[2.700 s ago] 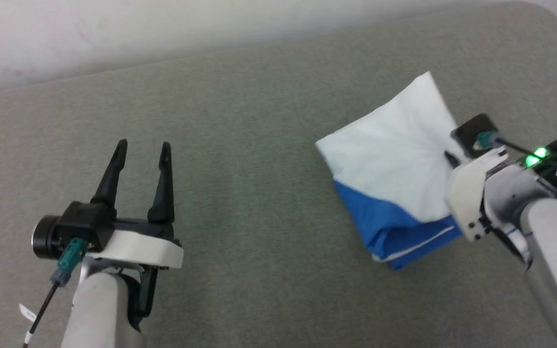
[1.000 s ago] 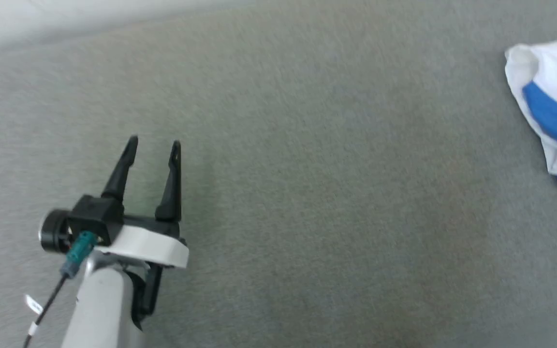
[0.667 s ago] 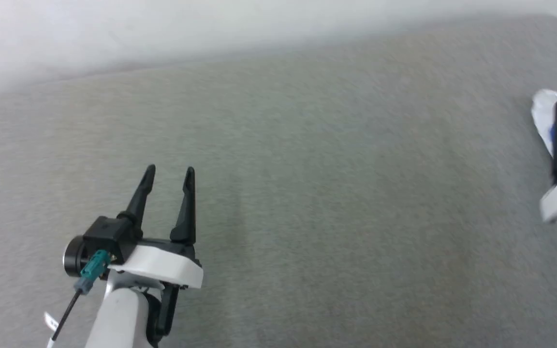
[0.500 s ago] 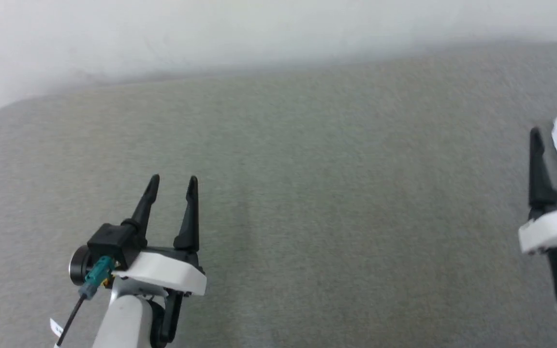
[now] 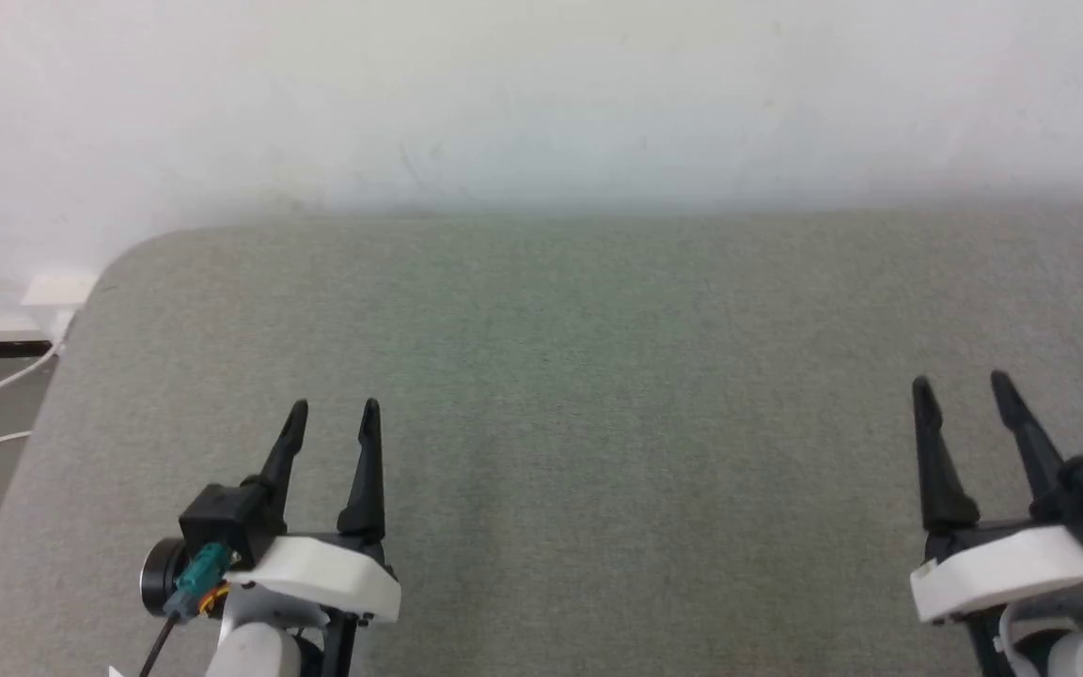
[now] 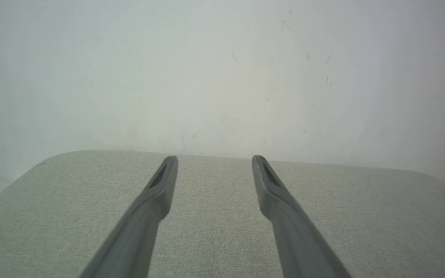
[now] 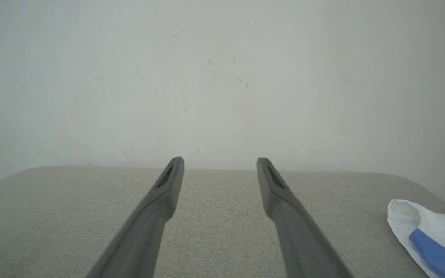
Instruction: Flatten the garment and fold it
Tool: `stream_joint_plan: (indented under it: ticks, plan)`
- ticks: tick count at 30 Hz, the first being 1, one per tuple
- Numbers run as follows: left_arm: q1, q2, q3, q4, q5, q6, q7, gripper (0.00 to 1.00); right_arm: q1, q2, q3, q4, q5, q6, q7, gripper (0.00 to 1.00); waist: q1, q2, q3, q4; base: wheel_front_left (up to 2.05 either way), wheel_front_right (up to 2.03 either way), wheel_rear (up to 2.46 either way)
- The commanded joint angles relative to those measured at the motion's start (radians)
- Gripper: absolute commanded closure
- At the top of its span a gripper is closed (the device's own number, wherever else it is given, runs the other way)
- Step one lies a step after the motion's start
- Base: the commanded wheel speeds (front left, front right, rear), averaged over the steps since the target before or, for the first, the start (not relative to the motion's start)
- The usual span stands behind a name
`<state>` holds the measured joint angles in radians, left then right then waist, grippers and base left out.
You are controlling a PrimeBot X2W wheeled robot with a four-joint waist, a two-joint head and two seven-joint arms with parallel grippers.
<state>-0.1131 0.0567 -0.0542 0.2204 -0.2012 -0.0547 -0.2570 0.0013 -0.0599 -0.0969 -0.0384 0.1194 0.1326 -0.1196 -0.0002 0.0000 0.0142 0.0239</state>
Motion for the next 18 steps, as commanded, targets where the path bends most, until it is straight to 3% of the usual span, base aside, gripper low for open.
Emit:
stream_joint_plan:
  ticks: [1,18]
  plan:
    - [0.016,-0.003,0.003,0.002,0.007,0.006,-0.005,0.0,0.017,0.005,0.005,0.0,-0.008,-0.002,-0.007,0.0,0.0002,0.0,-0.025,0.026,0.0,0.0,0.0]
    - [0.08,-0.006,0.014,-0.003,0.02,0.019,-0.005,0.0,0.073,0.01,0.041,0.043,0.012,-0.002,-0.02,0.0,0.0002,0.0,-0.035,0.072,0.0,0.0,0.0]
